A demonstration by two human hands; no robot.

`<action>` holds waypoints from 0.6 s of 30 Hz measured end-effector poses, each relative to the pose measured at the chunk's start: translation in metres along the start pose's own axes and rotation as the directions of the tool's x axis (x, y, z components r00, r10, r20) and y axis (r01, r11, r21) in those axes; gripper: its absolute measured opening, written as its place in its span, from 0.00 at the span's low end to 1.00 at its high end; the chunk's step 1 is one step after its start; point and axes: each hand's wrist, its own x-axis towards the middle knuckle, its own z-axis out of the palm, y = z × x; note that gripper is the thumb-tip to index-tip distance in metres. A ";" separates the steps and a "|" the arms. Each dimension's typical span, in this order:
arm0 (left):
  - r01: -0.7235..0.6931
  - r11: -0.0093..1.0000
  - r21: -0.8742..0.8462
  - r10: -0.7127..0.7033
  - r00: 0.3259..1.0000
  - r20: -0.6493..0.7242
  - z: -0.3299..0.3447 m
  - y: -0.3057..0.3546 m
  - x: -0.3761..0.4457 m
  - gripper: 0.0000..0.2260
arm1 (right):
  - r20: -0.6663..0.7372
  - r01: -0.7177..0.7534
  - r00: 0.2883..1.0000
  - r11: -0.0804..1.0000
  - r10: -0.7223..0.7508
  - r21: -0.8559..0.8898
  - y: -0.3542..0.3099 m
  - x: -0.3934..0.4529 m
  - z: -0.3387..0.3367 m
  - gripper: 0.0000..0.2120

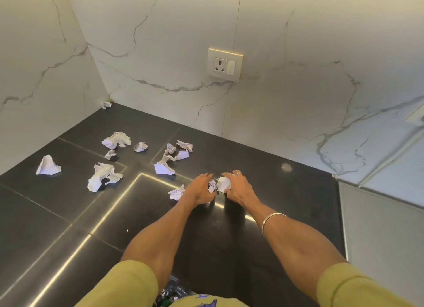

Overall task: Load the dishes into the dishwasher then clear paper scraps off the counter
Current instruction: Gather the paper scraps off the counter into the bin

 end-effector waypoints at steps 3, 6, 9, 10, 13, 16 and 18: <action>-0.027 1.000 0.015 0.028 0.999 -0.030 0.004 -0.004 0.007 0.34 | -0.042 -0.005 0.999 1.000 0.003 -0.031 0.001 -0.001 0.001 0.24; -0.099 0.993 0.070 0.106 0.989 -0.104 0.003 0.000 0.010 0.21 | -0.060 -0.012 0.998 0.999 0.010 -0.031 0.003 -0.001 0.000 0.20; -0.127 0.990 0.065 0.137 0.975 -0.177 0.002 0.005 0.010 0.09 | -0.087 -0.008 0.996 1.000 0.007 -0.011 0.005 -0.002 0.001 0.17; -0.127 0.991 0.052 0.135 0.972 -0.191 0.003 0.006 0.010 0.07 | -0.097 -0.004 0.995 1.000 0.003 -0.006 0.005 -0.004 0.001 0.17; -0.104 0.993 -0.046 0.090 0.966 -0.240 0.008 0.009 0.007 0.03 | -0.126 0.014 0.992 1.000 -0.011 0.023 0.008 -0.009 0.003 0.14; -0.079 0.969 -0.236 0.002 0.951 -0.309 0.009 0.016 0.001 0.05 | -0.165 0.021 0.986 0.998 -0.010 0.060 0.012 -0.014 0.005 0.12; -0.025 0.908 -0.418 -0.123 0.938 -0.323 0.011 0.019 -0.001 0.08 | -0.192 0.024 0.981 0.995 -0.004 0.098 0.014 -0.016 0.004 0.09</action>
